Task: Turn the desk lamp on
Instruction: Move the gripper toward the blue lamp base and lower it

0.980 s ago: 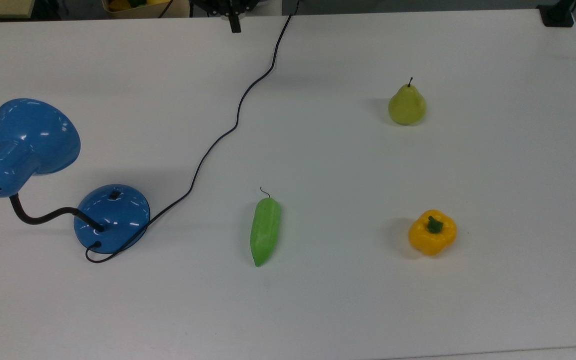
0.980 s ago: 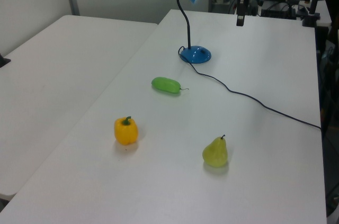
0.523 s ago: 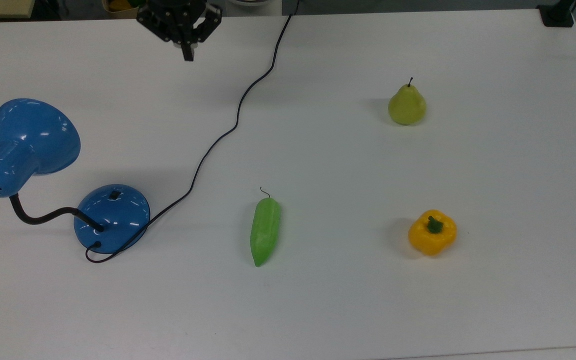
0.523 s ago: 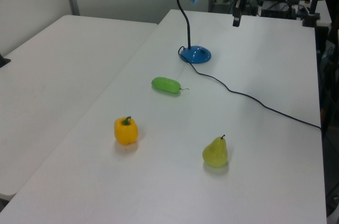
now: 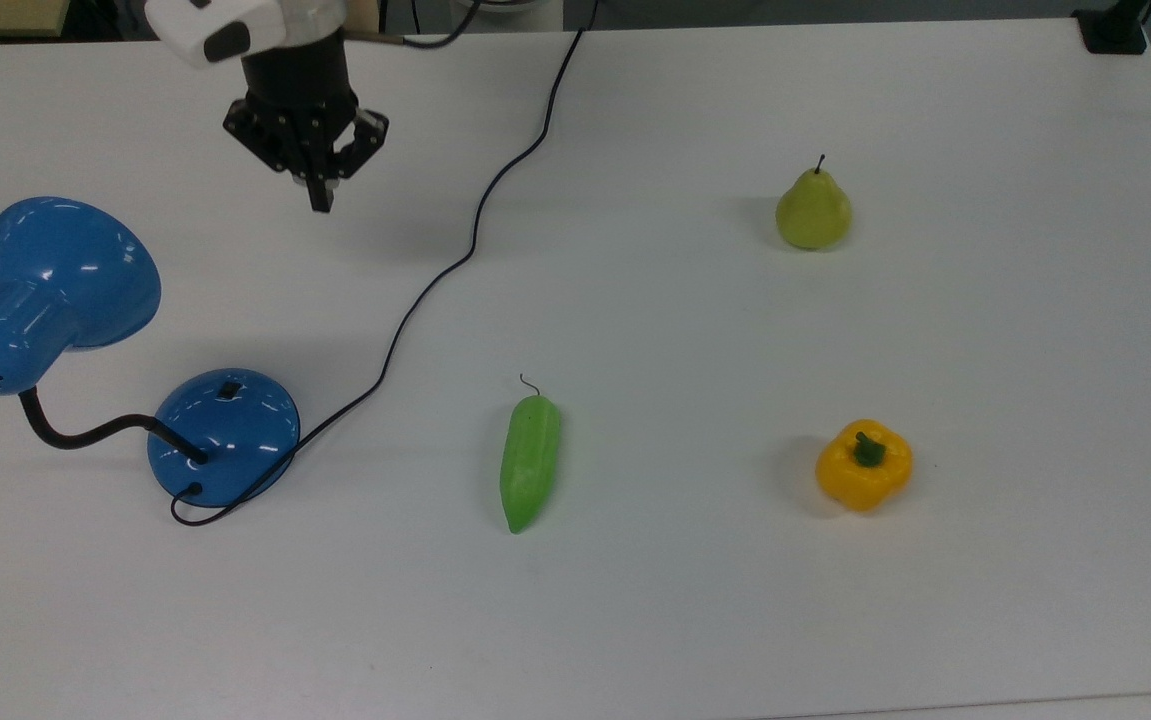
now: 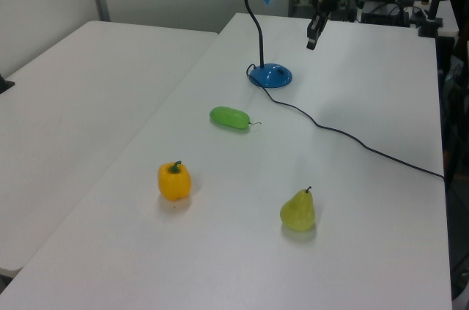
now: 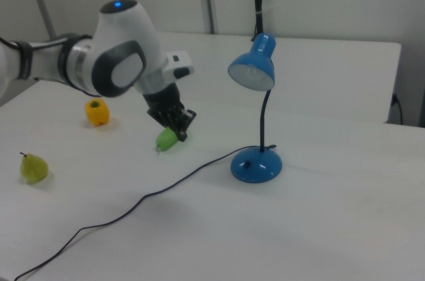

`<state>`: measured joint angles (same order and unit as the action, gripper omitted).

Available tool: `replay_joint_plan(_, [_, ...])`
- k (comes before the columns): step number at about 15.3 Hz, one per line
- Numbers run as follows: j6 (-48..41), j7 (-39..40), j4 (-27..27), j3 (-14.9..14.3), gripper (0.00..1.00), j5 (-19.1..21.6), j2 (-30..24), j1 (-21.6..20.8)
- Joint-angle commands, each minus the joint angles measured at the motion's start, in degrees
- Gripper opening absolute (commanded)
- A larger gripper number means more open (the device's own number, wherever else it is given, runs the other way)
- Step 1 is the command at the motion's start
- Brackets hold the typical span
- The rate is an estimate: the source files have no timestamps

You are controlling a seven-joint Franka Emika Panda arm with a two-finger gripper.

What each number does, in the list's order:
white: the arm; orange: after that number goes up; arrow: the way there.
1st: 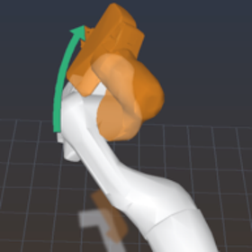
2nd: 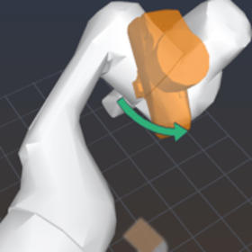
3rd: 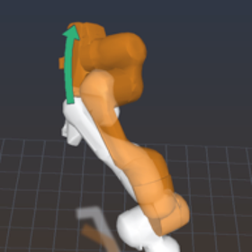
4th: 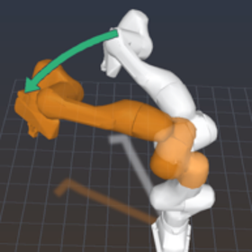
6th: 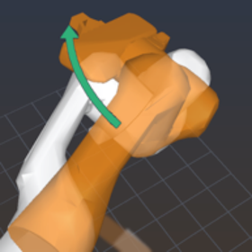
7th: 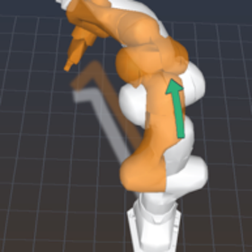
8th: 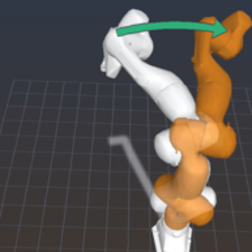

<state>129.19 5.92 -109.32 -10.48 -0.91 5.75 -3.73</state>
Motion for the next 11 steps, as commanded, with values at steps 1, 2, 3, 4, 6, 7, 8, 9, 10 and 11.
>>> replay_joint_plan(1, [9.7, -0.6, -0.7, -1.2, 0.0, -0.4, 4.4, 0.1])
replay_joint_plan(2, [12.5, -0.6, -0.8, -1.7, 0.0, -0.3, 5.6, 0.3])
replay_joint_plan(3, [14.9, -0.6, -0.9, -2.0, 0.0, -0.2, 6.9, 0.3])
replay_joint_plan(4, [17.6, -0.5, -0.9, -2.3, 0.0, -0.2, 8.0, 0.5])
replay_joint_plan(6, [22.4, -0.6, -0.9, -2.8, 0.0, -0.1, 10.3, 1.0])
replay_joint_plan(7, [25.0, -0.5, -0.9, -2.8, 0.0, 0.0, 11.5, 1.3])
replay_joint_plan(8, [27.8, -0.5, -0.8, -3.0, 0.0, 0.0, 12.7, 1.5])
replay_joint_plan(9, [30.3, -0.5, -0.7, -3.0, 0.0, 0.1, 13.8, 1.6])
replay_joint_plan(10, [32.5, -0.5, -0.6, -3.1, 0.0, 0.1, 14.8, 1.8])
replay_joint_plan(11, [34.1, -0.5, -0.5, -3.1, 0.0, 0.1, 15.5, 2.1])
